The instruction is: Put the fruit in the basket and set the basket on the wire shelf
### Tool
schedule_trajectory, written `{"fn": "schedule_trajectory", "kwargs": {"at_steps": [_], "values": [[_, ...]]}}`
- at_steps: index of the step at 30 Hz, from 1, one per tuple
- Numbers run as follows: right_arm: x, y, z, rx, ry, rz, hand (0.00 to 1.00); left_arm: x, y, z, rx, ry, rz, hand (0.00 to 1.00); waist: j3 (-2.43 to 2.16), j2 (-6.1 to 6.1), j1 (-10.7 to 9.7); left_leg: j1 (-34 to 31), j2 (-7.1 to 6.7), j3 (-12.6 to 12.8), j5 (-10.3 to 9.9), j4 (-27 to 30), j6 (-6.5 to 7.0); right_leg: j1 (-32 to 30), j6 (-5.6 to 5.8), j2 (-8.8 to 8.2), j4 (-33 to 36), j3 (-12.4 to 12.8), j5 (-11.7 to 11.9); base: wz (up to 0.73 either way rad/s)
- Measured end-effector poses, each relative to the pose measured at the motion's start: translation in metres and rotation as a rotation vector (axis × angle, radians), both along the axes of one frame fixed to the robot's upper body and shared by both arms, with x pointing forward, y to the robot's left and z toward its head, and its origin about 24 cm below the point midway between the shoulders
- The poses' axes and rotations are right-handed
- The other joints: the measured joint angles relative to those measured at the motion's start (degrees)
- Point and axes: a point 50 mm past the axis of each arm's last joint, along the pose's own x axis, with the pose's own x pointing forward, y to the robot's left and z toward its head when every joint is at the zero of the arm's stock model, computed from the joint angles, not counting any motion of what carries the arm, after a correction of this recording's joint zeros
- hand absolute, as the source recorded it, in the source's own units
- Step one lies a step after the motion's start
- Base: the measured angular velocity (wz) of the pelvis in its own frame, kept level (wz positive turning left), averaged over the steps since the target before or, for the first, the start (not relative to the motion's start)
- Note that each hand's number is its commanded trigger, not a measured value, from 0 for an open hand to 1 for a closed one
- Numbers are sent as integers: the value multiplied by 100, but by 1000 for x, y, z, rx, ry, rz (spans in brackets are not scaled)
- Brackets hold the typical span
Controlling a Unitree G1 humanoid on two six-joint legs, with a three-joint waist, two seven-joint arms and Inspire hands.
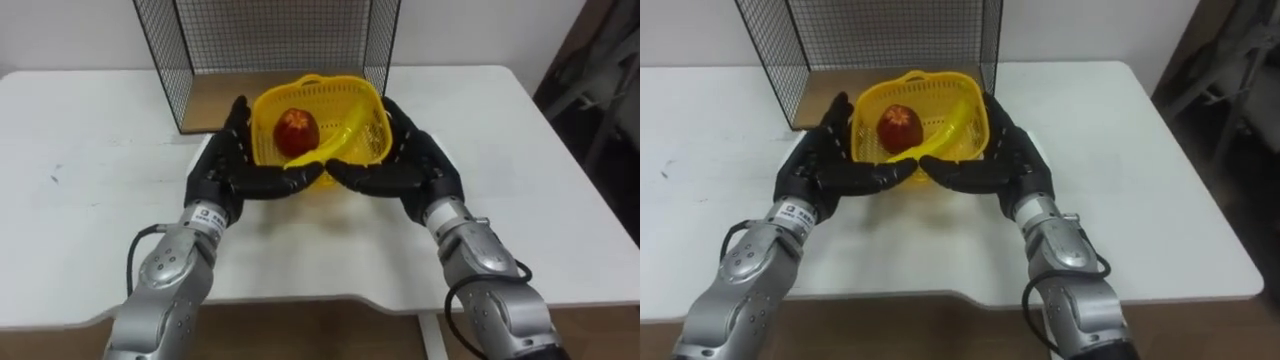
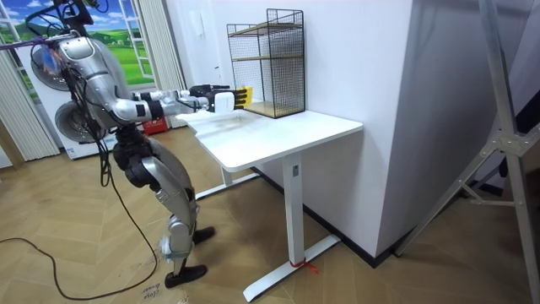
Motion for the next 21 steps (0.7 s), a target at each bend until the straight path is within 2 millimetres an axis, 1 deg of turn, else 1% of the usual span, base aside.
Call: {"fn": "schedule_trajectory", "kwargs": {"at_steps": [1, 2, 3, 6, 7, 9, 10, 12, 13, 15, 16, 17, 18, 19, 20, 21], "values": [[0, 0, 1, -1, -4, 0, 0, 0, 0, 0, -3, 0, 0, 0, -2, 0, -1, 1, -2, 17, 78, 1, 35, 8, 14, -10, 0, -6, -17, 4], [0, -1, 2, -7, -9, 1, 0, 0, -1, 0, -7, 2, -2, 0, -3, -17, -26, -3, -17, 55, 182, 23, 105, 22, 49, -36, -1, 1, -63, 0], [0, -1, 2, -8, -9, 1, 0, 0, -1, 0, -9, 2, -3, 0, -5, -38, -32, -5, -43, 66, 161, 23, 116, 23, 64, -64, -11, 1, -78, 3], [0, -3, 2, -16, -9, -1, 0, 0, -2, -1, -13, 5, -6, 0, -9, -70, -46, 47, -239, 86, 75, 20, 224, 112, 186, -264, -73, -33, -175, 10], [0, -3, 2, -17, -9, -1, 0, 0, -2, -1, -13, 5, -9, 0, -7, -72, -45, 64, -283, 85, 50, 21, 241, 135, 207, -313, -61, -53, -219, 18], [1, -4, 3, -19, -13, -3, 0, 0, -4, -1, -12, 3, -16, 0, 0, -95, -30, 96, -429, 83, -81, 118, 295, 176, 280, -499, 93, -131, -393, 19], [1, -4, 3, -22, -14, -2, 0, 0, -4, -1, -12, 3, -16, 0, 5, -101, -30, 95, -468, 71, -126, 164, 301, 175, 305, -540, 156, -139, -436, 14], [1, -3, 3, -19, -13, -1, 0, 0, -2, 0, -9, 2, -12, 0, 33, -147, -18, 84, -571, 56, -316, 354, 328, 211, 352, -663, 315, -158, -616, 12], [1, -2, 3, -16, -13, 0, 0, 0, -2, 0, -9, 2, -12, 0, 40, -153, -23, 72, -587, 48, -378, 423, 339, 233, 362, -691, 345, -164, -660, 13], [1, -2, 3, -23, -14, -2, 0, 0, -4, 0, -8, 2, -17, 0, 44, -145, -43, 37, -616, 64, -662, 655, 393, 357, 439, -744, 351, -240, -766, 11], [1, -3, 3, -24, -15, -2, 0, 0, -4, 0, -7, 2, -19, 0, 42, -152, -45, 38, -642, 53, -726, 700, 410, 374, 463, -780, 385, -260, -790, 0], [2, -3, 4, -24, -19, -1, 0, 0, -4, 0, -9, 0, -19, 0, 45, -174, -35, 46, -709, 81, -825, 773, 466, 316, 516, -902, 714, -330, -818, -7], [1, -3, 3, -26, -16, -1, 0, 0, -4, 0, -7, 1, -19, 0, 50, -174, -28, 86, -728, 211, -910, 866, 533, 150, 590, -1048, 1184, -424, -770, -5], [1, -3, 2, -27, -13, -2, 0, 0, -4, 0, -6, 1, -19, 0, 53, -170, -53, 112, -751, 234, -968, 907, 559, 110, 633, -1118, 1389, -444, -733, 0], [1, -4, 2, -29, -10, -6, 0, 1, -4, 1, -5, -4, -19, 0, 67, -195, -61, 201, -812, 293, -1045, 913, 616, -9, 657, -1226, 1753, -381, -597, 11], [1, -5, 2, -31, -11, -11, 0, 1, -5, 2, -7, -12, -21, 0, 66, -183, -55, 270, -799, 361, -1100, 905, 662, -165, 675, -1244, 2020, -299, -384, 11]]}}
